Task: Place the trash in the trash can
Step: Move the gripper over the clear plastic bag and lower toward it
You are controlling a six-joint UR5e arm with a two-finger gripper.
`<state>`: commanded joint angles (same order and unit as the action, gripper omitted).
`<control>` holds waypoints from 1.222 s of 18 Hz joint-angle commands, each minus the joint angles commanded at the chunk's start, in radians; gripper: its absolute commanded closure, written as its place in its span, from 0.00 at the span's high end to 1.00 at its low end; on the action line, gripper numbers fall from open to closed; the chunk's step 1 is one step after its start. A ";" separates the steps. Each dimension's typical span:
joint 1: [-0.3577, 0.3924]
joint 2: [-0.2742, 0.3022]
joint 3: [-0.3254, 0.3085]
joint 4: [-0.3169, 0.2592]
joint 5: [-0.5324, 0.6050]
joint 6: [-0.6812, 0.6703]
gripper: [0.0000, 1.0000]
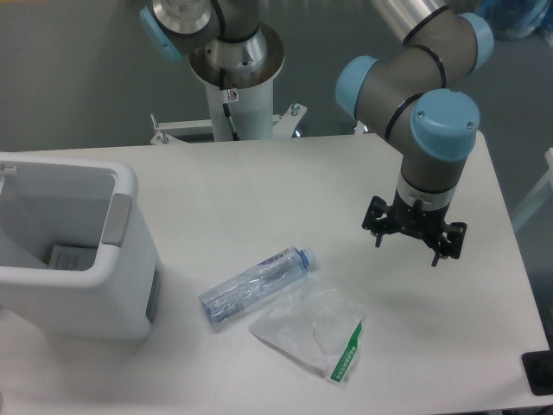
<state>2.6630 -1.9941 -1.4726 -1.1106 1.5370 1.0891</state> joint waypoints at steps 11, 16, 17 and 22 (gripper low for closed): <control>-0.002 -0.009 -0.014 0.008 -0.003 -0.014 1.00; -0.021 -0.023 -0.025 0.029 -0.020 -0.116 1.00; -0.034 -0.034 -0.017 0.029 -0.020 -0.121 1.00; -0.104 -0.135 0.047 0.081 -0.015 -0.239 1.00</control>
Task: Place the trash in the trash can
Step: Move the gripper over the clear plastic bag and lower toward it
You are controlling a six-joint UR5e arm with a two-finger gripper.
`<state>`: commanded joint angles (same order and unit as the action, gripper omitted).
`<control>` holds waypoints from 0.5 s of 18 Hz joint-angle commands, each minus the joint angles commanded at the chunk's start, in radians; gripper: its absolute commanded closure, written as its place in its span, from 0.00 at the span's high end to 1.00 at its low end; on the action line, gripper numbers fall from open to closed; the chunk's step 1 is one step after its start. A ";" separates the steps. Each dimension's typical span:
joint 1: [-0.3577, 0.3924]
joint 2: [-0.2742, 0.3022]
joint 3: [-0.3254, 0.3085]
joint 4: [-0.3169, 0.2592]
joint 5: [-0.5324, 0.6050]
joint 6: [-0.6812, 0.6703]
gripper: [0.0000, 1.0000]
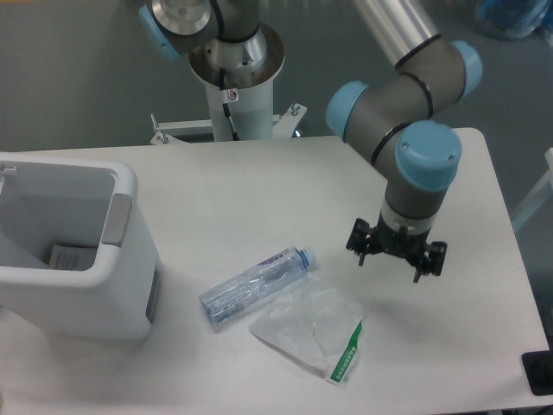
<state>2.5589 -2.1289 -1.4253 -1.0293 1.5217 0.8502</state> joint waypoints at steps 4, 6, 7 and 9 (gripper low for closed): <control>-0.043 -0.054 0.040 0.000 0.000 -0.063 1.00; -0.069 -0.068 0.042 0.000 0.000 -0.100 1.00; -0.077 -0.075 0.042 0.000 0.000 -0.114 1.00; -0.095 -0.091 0.042 0.000 0.000 -0.131 1.00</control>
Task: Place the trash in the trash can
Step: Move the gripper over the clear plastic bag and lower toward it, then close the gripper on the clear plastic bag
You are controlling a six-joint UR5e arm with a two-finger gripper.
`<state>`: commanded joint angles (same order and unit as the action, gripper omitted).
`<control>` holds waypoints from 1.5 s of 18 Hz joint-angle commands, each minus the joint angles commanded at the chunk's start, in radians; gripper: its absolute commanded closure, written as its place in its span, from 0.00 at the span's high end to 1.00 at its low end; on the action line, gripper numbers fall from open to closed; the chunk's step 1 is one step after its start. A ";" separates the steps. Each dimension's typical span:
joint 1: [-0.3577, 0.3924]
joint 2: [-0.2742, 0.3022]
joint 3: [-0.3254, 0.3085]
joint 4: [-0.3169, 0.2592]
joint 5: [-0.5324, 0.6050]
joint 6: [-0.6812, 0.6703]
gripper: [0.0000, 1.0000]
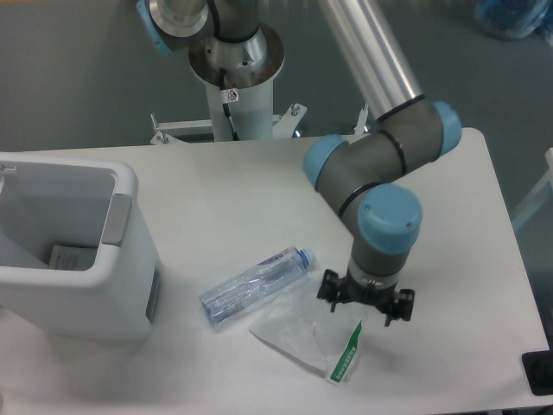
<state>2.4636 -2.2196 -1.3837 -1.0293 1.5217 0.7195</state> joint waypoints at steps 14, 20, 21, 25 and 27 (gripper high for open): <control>-0.063 -0.040 -0.011 -0.002 0.017 -0.083 1.00; -0.084 -0.048 -0.014 -0.002 0.038 -0.084 0.78; -0.086 -0.049 -0.015 -0.003 0.038 -0.086 0.64; -0.094 -0.049 -0.014 -0.002 0.037 -0.083 0.00; -0.094 -0.048 -0.014 -0.002 0.037 -0.083 0.00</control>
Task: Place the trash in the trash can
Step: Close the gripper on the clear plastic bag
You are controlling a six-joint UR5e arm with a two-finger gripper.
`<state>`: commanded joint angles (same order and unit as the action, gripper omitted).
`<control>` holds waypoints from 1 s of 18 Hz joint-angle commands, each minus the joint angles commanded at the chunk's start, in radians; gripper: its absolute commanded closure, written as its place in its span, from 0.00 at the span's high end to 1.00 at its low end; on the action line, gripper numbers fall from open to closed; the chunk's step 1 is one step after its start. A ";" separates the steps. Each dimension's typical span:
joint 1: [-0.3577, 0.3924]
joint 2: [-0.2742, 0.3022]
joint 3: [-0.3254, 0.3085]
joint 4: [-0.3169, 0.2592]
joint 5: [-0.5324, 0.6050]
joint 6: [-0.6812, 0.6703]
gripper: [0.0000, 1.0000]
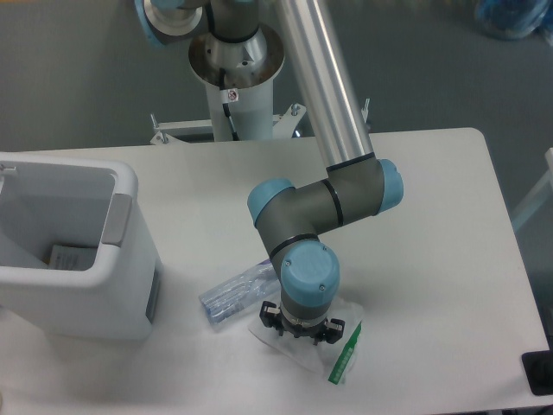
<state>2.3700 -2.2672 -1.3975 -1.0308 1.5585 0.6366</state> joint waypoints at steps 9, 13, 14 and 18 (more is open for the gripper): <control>0.005 0.015 0.012 0.000 -0.009 0.002 0.00; 0.024 0.051 0.026 0.000 -0.052 0.002 0.00; 0.035 0.055 0.035 0.000 -0.079 0.000 0.00; 0.061 0.087 0.083 0.000 -0.170 -0.024 0.00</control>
<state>2.4313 -2.1798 -1.3147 -1.0308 1.3884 0.6122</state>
